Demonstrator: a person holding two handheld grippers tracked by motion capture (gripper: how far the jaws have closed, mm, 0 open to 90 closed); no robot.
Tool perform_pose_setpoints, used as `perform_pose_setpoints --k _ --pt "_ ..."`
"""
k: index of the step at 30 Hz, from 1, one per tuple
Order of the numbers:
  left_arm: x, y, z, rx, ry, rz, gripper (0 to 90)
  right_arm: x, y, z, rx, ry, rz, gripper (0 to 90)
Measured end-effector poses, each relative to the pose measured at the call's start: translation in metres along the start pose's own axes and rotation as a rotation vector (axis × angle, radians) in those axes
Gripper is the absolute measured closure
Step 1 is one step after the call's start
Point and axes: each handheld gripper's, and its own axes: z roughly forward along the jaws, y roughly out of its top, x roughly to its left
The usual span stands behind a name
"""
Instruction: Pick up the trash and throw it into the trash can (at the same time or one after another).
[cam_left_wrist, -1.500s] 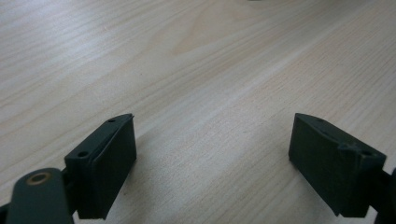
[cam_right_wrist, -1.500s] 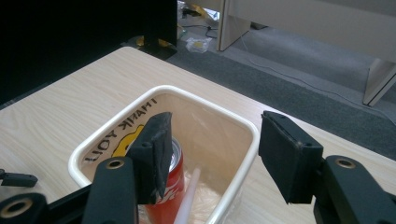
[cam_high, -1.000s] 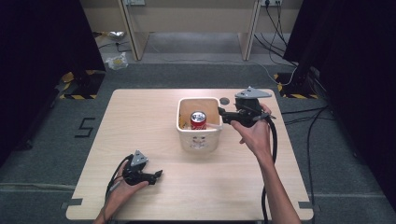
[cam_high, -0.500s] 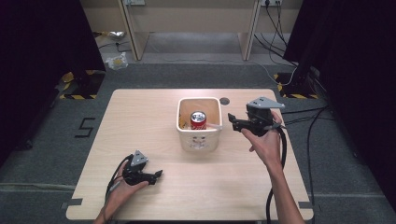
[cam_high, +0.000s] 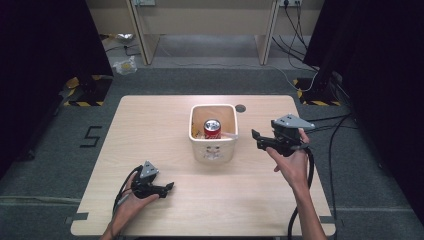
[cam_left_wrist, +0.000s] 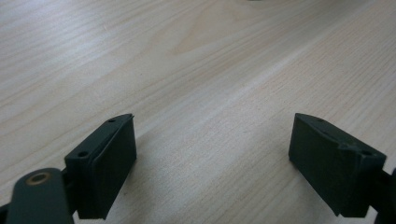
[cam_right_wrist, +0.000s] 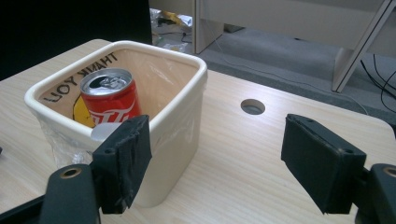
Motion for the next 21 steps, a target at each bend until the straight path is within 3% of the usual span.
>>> perform_pose_setpoints --k 21 --pt "0.0 0.0 0.0 0.002 0.0 0.003 14.0 -0.005 -0.035 -0.012 -0.011 -0.015 0.021 23.4"
